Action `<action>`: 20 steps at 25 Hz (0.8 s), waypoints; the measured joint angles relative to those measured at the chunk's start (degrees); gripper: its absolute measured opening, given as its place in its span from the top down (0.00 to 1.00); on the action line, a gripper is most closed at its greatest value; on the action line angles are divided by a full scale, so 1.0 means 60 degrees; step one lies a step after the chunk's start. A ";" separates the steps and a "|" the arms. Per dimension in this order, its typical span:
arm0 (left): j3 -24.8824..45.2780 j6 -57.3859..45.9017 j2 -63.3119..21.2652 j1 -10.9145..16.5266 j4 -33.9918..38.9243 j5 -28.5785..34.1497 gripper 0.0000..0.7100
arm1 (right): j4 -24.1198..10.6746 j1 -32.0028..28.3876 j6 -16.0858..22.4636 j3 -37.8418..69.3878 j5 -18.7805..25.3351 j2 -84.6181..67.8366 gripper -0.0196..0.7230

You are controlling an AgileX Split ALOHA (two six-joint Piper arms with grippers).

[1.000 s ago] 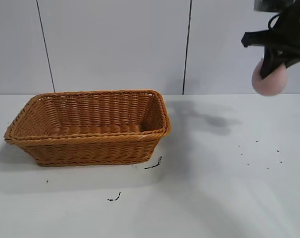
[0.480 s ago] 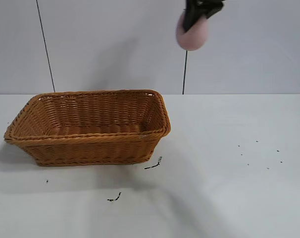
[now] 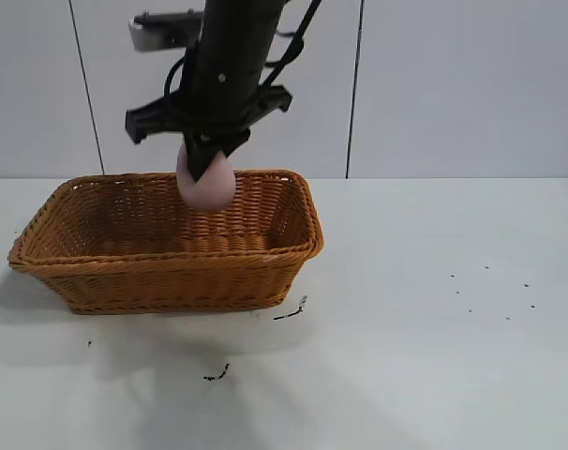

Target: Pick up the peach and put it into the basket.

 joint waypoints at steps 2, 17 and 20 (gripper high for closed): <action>0.0000 0.0000 0.0000 0.0000 0.0000 0.0000 0.03 | 0.0009 0.0000 0.0000 -0.0077 -0.0070 0.0000 0.28; 0.0000 0.0000 0.0000 0.0000 0.0000 0.0000 0.03 | 0.0155 -0.0888 0.0000 -0.2881 0.1590 -0.0700 0.05; 0.0000 0.0000 0.0000 0.0000 0.0000 0.0000 0.03 | 0.0146 -0.1754 0.0000 -0.2909 0.1719 -0.0716 0.05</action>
